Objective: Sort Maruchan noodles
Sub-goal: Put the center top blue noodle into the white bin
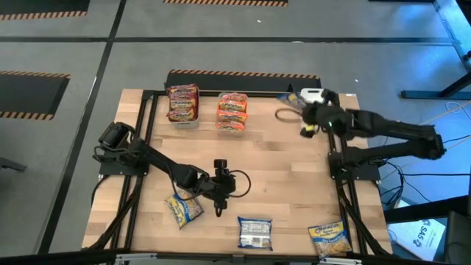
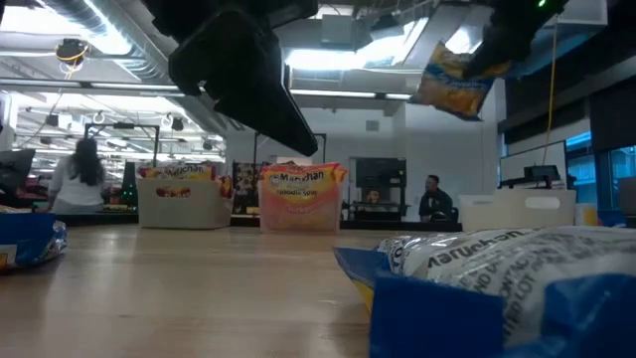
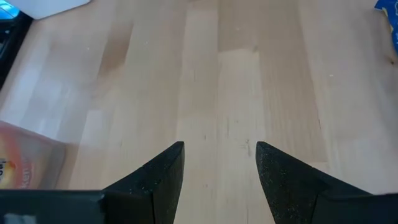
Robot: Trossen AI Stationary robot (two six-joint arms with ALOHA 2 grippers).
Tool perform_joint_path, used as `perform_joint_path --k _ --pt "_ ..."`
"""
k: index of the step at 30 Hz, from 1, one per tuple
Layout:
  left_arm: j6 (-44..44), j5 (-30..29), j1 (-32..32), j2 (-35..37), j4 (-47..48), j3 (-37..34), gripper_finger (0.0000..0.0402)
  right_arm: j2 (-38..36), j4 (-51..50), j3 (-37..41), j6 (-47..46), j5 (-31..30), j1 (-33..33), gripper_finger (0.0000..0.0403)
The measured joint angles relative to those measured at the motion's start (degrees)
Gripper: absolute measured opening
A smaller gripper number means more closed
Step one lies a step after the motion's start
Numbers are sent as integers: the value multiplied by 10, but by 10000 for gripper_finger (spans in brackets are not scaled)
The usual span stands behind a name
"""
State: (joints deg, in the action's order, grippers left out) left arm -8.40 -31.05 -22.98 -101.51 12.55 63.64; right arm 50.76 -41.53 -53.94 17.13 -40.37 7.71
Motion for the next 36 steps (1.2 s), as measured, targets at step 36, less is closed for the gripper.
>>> perform_joint_path --k 36 --pt "-3 5 -1 1 21 1 194 318 -43 -11 210 107 320 32"
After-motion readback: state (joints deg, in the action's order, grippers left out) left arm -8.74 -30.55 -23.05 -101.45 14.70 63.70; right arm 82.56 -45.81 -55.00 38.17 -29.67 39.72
